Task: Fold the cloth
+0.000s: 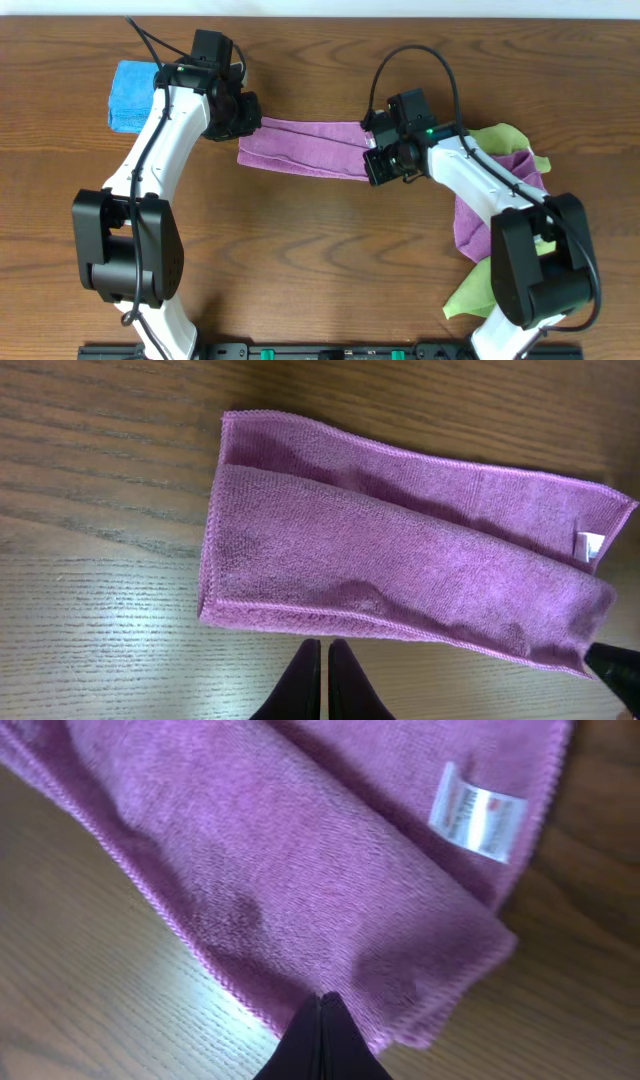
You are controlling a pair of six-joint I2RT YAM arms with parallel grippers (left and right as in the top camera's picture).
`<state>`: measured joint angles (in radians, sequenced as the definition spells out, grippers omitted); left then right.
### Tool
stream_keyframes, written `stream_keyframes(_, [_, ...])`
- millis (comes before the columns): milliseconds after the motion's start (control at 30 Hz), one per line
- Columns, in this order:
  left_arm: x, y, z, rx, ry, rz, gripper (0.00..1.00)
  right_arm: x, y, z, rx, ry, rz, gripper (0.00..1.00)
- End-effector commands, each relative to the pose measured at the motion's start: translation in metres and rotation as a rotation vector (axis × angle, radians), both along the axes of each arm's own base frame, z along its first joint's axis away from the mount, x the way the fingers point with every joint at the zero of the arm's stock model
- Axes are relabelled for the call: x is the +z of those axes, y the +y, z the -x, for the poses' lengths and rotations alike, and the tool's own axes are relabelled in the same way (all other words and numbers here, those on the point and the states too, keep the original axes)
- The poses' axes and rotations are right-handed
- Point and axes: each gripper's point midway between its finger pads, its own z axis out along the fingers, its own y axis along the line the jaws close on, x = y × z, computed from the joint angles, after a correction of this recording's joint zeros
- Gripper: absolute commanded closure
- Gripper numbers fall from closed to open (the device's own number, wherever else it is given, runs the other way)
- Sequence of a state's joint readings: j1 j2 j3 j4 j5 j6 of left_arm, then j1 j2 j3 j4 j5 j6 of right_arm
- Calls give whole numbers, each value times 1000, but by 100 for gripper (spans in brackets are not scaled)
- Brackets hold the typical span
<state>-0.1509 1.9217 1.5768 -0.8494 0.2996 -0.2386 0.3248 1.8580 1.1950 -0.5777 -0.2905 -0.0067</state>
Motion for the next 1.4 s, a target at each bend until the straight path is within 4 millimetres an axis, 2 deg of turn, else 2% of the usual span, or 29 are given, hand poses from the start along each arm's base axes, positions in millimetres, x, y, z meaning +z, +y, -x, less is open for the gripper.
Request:
stream_keyframes(0, [-13,4,5,11,39,-15,94,6,-12,-6,-69,0,25,98])
stream_keyframes(33, [-13,5,6,11,42,-16,94,4,-15,-5,-86,14,26,98])
stream_keyframes(100, [-14,5,7,11,46,-16,94,2,-22,-5,-125,34,20,80])
stream_keyframes(167, [-14,5,7,11,48,-16,94,4,-27,-8,-152,48,-19,71])
stream_keyframes(300, [-14,5,8,11,51,-17,94,11,-30,-8,-173,96,-150,72])
stream_keyframes(400, [-14,5,8,11,48,-16,94,12,-24,-1,-160,131,-215,75])
stream_keyframes(600, [-14,5,8,11,48,-16,94,6,-13,7,-148,152,-258,74])
stream_keyframes(900, [-14,5,8,11,49,-16,93,-6,-11,22,-196,218,-301,73])
stream_keyframes(1067, [-14,5,8,11,49,-16,93,-8,-9,24,-212,231,-315,71])
stream_keyframes(1133, [-14,5,8,12,49,-16,94,-9,-8,25,-217,239,-316,67])
stream_keyframes(1367, [-14,5,8,11,48,-16,93,-4,0,21,-241,242,-352,66])
